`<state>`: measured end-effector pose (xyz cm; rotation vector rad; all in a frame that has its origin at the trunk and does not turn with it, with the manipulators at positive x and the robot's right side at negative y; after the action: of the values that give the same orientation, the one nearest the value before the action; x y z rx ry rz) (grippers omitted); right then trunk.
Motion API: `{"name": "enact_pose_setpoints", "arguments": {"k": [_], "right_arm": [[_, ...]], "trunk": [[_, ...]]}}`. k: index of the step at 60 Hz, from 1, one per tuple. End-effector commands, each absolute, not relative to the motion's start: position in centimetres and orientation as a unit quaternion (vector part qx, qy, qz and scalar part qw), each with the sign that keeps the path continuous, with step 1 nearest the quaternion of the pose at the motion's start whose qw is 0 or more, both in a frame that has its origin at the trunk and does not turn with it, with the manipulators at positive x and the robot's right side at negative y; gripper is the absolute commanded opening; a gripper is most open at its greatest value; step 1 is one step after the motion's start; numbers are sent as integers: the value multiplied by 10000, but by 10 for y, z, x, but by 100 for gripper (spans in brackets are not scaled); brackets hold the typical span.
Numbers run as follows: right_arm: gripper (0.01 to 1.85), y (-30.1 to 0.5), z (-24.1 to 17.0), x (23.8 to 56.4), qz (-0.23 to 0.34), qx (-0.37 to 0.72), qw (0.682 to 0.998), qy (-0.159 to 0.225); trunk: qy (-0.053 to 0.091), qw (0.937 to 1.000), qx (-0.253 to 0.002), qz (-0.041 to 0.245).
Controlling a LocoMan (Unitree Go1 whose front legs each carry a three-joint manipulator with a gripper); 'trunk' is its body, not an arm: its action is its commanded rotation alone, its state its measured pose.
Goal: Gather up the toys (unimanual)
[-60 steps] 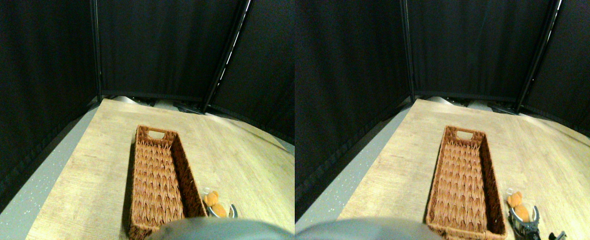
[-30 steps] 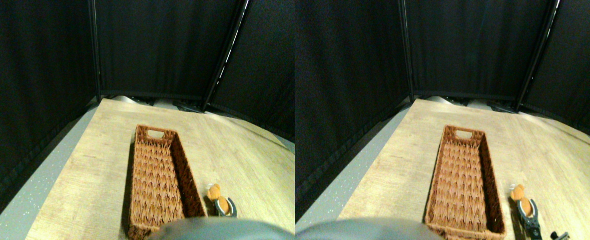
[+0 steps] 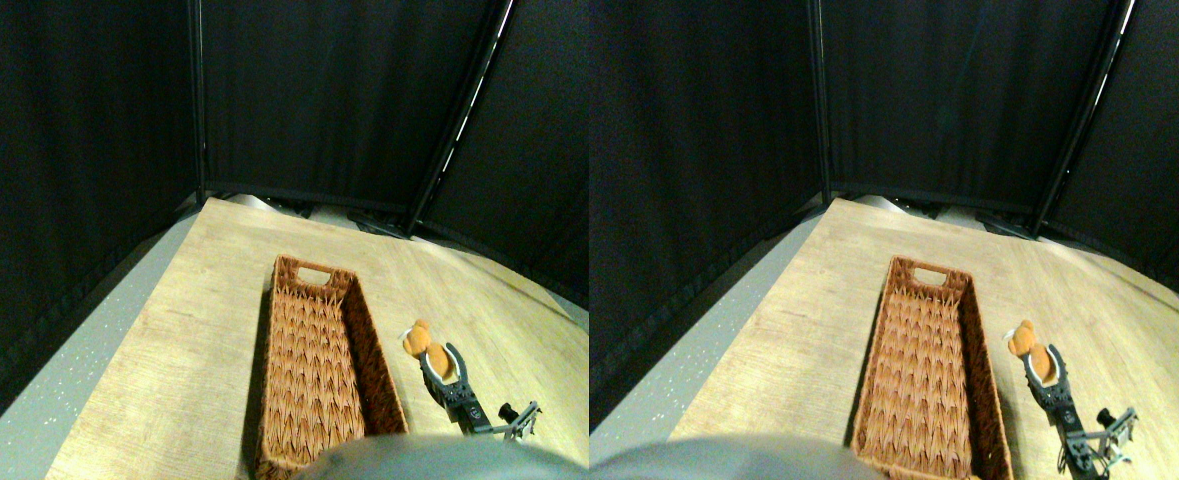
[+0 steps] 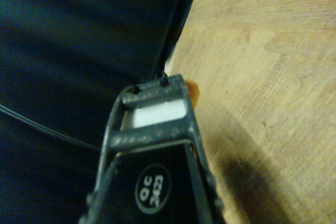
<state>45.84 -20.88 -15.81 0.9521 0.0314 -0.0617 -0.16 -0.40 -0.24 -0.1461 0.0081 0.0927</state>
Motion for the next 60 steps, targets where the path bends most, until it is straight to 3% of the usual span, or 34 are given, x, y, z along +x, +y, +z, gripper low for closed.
{"name": "enact_pose_setpoints", "arguments": {"k": [1, 12, 39, 60], "right_arm": [[6, -200, -145, 463, 15, 4394, 8983, 5], [6, -183, -139, 471, 91, 4742, 8804, 64], [6, -126, -122, 484, 687, 4517, 8890, 321], [6, -109, -133, 491, 790, 4854, 8681, 675]], "trunk": [[19, 9940, -930, 581], [-13, 9916, -1074, 726], [-74, 9852, -1377, 1018], [-29, 9834, -1463, 1071]]}}
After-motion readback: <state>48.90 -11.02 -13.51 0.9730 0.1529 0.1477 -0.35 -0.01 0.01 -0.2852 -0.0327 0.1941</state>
